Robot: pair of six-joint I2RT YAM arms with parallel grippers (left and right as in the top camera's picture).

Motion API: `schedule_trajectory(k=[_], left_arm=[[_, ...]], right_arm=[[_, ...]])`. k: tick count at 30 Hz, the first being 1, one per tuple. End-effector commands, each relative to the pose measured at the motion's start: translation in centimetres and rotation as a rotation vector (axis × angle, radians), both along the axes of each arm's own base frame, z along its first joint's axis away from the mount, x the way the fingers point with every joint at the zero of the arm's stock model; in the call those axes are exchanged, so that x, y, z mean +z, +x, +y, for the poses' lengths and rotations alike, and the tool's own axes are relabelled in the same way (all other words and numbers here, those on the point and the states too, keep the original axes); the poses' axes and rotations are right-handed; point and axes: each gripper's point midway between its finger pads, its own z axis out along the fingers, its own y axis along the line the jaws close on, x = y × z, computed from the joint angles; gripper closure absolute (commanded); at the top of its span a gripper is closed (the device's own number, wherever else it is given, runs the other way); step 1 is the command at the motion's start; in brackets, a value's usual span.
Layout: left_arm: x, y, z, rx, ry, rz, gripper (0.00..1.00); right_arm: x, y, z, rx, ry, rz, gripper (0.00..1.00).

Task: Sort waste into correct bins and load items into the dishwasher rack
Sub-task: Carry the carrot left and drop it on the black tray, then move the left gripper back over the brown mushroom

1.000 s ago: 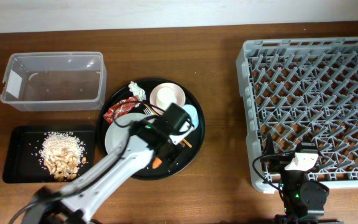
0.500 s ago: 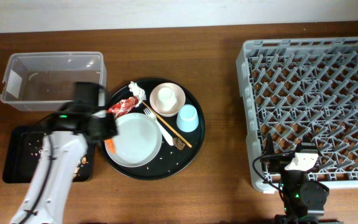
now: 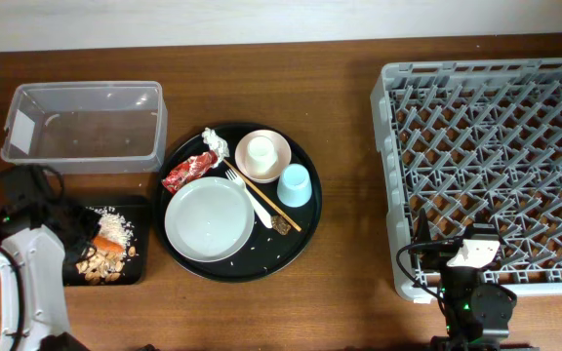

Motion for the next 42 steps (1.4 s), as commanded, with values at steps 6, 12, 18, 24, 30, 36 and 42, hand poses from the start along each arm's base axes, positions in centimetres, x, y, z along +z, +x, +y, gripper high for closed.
schedule_trajectory(k=[6, 12, 18, 24, 30, 36, 42], left_arm=[[-0.8, -0.2, 1.0, 0.124, -0.008, -0.05, 0.59], [-0.8, 0.2, 0.5, 0.097, -0.035, -0.067, 0.13], [1.8, 2.8, -1.9, -0.137, -0.118, -0.191, 0.16], [8.9, 4.2, -7.6, -0.433, -0.139, -0.416, 0.3], [12.5, 3.3, -18.5, -0.825, -0.176, -0.522, 0.44], [11.4, 2.6, -28.0, -1.121, -0.189, -0.491, 0.43], [5.3, 1.7, -34.5, -1.295, -0.134, -0.303, 0.43]], right_arm=[[-0.4, 0.0, -0.3, -0.015, 0.003, 0.008, 0.01], [-0.4, 0.0, -0.3, -0.015, 0.003, 0.008, 0.01], [-0.4, 0.0, -0.3, -0.015, 0.003, 0.008, 0.01], [-0.4, 0.0, -0.3, -0.015, 0.003, 0.008, 0.01], [-0.4, 0.0, -0.3, -0.015, 0.003, 0.008, 0.01], [-0.4, 0.0, -0.3, -0.015, 0.003, 0.008, 0.01], [-0.4, 0.0, -0.3, -0.015, 0.003, 0.008, 0.01]])
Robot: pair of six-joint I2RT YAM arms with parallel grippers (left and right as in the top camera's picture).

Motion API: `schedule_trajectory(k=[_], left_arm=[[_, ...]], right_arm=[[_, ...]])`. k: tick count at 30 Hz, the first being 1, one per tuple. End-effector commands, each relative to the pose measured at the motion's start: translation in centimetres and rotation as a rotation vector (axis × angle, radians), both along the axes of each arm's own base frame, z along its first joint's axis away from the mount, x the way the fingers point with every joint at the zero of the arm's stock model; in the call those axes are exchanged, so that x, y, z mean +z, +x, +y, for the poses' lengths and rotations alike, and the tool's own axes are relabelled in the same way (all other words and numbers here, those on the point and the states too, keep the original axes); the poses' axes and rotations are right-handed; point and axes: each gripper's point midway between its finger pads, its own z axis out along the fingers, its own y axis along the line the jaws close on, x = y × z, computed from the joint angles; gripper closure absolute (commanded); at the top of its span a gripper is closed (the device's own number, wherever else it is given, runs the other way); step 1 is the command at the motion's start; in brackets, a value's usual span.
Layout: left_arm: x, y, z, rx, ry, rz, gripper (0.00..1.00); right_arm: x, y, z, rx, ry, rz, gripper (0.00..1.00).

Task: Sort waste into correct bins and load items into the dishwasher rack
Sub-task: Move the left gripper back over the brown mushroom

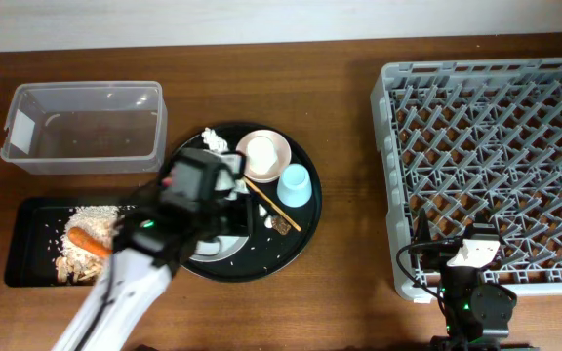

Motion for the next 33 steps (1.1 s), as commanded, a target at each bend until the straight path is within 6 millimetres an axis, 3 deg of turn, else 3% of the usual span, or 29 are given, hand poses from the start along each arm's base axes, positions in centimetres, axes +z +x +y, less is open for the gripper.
schedule_trajectory(k=[1, 5, 10, 17, 33], left_arm=[[-4.1, 0.0, -2.8, -0.051, 0.137, 0.04, 0.43], [-8.4, -0.1, -4.3, -0.092, 0.271, 0.064, 0.43], [-11.1, 0.6, -4.5, -0.085, 0.4, 0.026, 0.44], [-12.8, 1.6, -4.2, -0.06, 0.535, -0.046, 0.44], [-15.5, 2.9, -4.3, -0.04, 0.581, -0.06, 0.44]], right_arm=[[-0.4, 0.0, -0.3, -0.015, 0.003, 0.008, 0.01], [-0.4, 0.0, -0.3, -0.015, 0.003, 0.008, 0.01], [-0.4, 0.0, -0.3, -0.015, 0.003, 0.008, 0.01], [-0.4, 0.0, -0.3, -0.015, 0.003, 0.008, 0.01], [-0.4, 0.0, -0.3, -0.015, 0.003, 0.008, 0.01]])
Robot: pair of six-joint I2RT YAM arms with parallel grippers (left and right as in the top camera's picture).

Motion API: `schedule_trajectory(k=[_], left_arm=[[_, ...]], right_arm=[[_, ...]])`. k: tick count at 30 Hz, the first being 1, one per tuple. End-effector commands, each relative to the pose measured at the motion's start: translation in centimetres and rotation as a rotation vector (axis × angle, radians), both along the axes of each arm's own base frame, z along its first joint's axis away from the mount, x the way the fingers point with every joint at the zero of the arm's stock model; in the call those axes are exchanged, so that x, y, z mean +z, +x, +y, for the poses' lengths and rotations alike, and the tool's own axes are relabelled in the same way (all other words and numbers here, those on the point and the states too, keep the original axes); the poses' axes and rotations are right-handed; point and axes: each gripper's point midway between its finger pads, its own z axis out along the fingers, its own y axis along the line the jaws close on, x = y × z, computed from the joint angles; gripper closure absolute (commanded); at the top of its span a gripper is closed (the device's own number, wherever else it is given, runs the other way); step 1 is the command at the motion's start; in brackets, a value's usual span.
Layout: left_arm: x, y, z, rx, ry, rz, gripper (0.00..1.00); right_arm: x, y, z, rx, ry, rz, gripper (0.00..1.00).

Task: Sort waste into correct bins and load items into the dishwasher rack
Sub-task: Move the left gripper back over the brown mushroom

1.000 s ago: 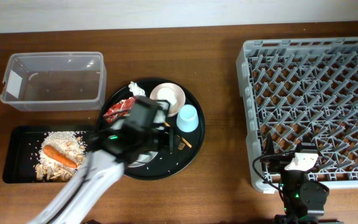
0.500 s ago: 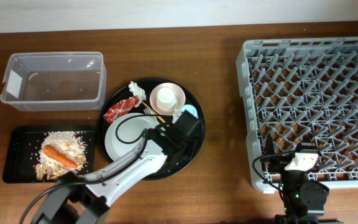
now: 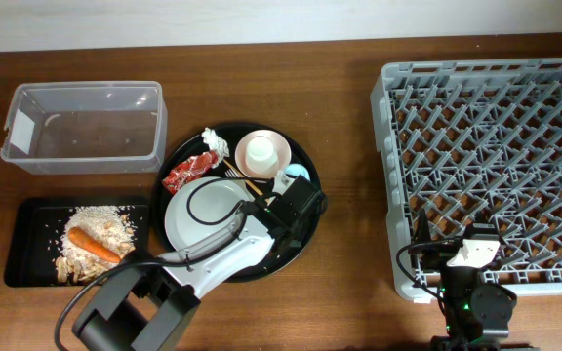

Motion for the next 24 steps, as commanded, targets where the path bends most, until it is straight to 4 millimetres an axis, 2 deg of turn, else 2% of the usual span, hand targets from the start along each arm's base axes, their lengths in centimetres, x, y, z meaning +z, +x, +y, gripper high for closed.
schedule_trajectory(k=[1, 7, 12, 15, 24], left_arm=[[-0.4, 0.5, -0.1, 0.009, 0.015, -0.013, 0.44], [-1.5, 0.3, -0.3, 0.005, 0.017, 0.01, 0.45], [-1.6, 0.2, -0.5, 0.001, 0.007, 0.016, 0.46], [-1.6, 0.2, -0.5, 0.001, 0.008, 0.016, 0.56], [-1.4, 0.3, -0.5, 0.001, 0.005, 0.014, 0.65]], right_arm=[[-0.4, 0.0, -0.3, -0.015, 0.003, 0.008, 0.01], [-0.4, 0.0, -0.3, -0.015, 0.003, 0.008, 0.01], [-0.4, 0.0, -0.3, -0.015, 0.003, 0.008, 0.01], [-0.4, 0.0, -0.3, -0.015, 0.003, 0.008, 0.01], [-0.4, 0.0, -0.3, -0.015, 0.003, 0.008, 0.01]])
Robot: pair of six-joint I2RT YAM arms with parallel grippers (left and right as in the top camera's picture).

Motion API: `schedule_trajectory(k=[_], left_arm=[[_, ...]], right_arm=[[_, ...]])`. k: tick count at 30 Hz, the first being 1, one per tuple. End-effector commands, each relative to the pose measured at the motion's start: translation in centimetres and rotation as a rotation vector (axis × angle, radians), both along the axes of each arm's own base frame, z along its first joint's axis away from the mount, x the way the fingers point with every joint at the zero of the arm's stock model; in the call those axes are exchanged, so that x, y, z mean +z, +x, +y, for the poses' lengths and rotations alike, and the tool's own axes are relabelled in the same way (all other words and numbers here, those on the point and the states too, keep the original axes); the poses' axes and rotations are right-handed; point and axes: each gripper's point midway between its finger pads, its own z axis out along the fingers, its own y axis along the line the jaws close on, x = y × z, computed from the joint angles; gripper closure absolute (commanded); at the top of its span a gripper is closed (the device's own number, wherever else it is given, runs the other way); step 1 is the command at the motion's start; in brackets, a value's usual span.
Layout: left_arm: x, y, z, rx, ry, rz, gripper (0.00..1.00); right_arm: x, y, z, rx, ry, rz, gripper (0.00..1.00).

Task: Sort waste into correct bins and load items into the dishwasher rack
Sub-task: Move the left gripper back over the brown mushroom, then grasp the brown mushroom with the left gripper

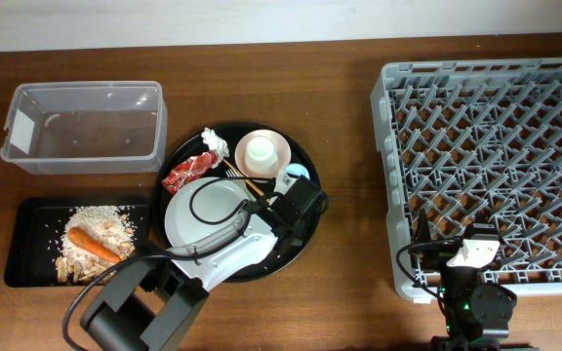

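Observation:
A round black tray [179,161] holds a white plate [198,229], a white bowl [261,151], a red wrapper [188,173], a crumpled white scrap [213,141] and a fork [234,177]. The blue cup [299,173] peeks out at the tray's right. My left gripper [299,198] hangs right over the cup's near side and hides most of it; its jaws are not visible. The grey dishwasher rack [496,146] fills the right side. My right gripper [466,255] rests at the rack's near edge, fingers hidden.
A clear plastic bin [84,127] stands at the back left. In front of it lies a black rectangular tray [27,244] with a carrot [94,244] and food scraps. My left arm stretches across the plate from the table's near edge.
Almost nothing differs. My left gripper stays over the tray's right side by the blue cup, shifted very slightly. The right arm has not moved.
My left gripper first hovered over the black scrap tray at the left. Then it was above the plate's left part on the round tray. After that it stood at the tray's right by the blue cup, where it still is. The right arm stayed parked.

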Motion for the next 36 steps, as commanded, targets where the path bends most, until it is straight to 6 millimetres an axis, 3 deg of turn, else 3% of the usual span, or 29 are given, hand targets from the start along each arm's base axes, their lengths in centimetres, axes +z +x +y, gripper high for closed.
schedule_trajectory(k=[1, 7, 11, 16, 23, 28, 36], left_arm=[[-0.2, -0.2, -0.2, -0.002, -0.003, 0.016, 0.65], [2.0, -1.0, -0.2, 0.016, -0.049, 0.023, 0.63], [2.8, -2.7, -0.6, 0.052, -0.123, 0.099, 0.55], [2.3, -4.4, -0.6, 0.194, -0.188, 0.197, 0.52], [2.1, -3.7, 0.4, 0.369, -0.195, 0.161, 0.52], [1.8, -3.3, 1.0, 0.388, -0.165, 0.136, 0.52], [-0.5, -3.5, 1.4, 0.441, -0.126, 0.163, 0.53]], right_arm=[[-0.4, 0.0, -0.3, -0.015, 0.004, 0.008, 0.01], [-0.4, 0.0, -0.3, -0.015, 0.004, 0.008, 0.01], [-0.4, 0.0, -0.3, -0.015, 0.004, 0.008, 0.01], [-0.4, 0.0, -0.3, -0.015, 0.004, 0.008, 0.01], [-0.4, 0.0, -0.3, -0.015, 0.005, 0.008, 0.01], [-0.4, 0.0, -0.3, -0.015, 0.004, 0.008, 0.01], [-0.4, 0.0, -0.3, -0.015, 0.004, 0.008, 0.01]])
